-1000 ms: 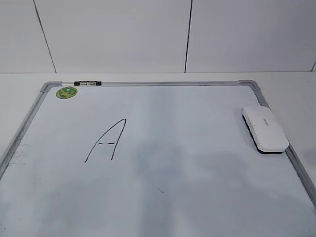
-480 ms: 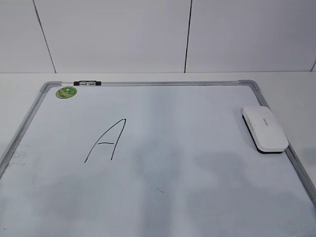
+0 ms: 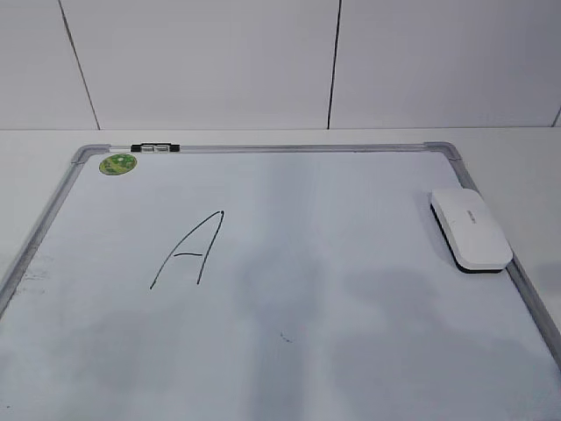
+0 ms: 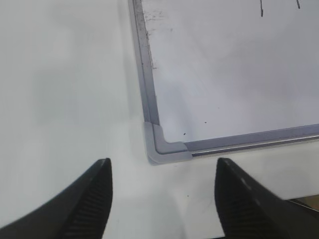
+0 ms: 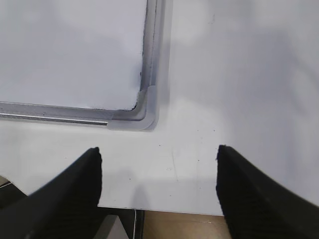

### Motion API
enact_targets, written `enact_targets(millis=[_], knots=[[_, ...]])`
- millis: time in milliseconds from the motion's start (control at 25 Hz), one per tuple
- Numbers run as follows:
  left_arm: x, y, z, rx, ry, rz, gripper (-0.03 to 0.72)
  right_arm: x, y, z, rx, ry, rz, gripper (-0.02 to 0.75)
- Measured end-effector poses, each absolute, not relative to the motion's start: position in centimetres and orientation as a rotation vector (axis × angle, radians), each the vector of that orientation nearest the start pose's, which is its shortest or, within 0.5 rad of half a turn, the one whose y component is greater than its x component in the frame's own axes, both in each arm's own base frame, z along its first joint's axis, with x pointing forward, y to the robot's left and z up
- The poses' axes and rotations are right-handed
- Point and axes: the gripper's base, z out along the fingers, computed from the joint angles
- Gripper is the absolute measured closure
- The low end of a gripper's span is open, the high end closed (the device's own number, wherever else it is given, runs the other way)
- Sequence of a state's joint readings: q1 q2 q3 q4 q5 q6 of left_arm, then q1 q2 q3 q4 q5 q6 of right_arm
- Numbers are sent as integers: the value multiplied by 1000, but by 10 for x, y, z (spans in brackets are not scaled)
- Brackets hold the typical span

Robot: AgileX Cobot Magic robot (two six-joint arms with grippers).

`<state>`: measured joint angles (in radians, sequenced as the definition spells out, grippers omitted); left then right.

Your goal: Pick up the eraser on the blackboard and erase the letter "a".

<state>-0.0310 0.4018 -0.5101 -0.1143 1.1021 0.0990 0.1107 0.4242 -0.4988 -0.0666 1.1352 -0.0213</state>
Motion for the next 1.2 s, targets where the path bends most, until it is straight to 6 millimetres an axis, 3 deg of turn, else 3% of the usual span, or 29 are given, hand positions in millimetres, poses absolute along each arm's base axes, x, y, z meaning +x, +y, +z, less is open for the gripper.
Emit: enact_targets(millis=[920, 1200], knots=[[53, -12, 268, 138, 2466, -132, 263, 54, 0, 262, -182, 2533, -53, 198], [45, -12, 271, 139, 2413, -130, 275, 41, -1, 266, -172, 2442, -48, 199]])
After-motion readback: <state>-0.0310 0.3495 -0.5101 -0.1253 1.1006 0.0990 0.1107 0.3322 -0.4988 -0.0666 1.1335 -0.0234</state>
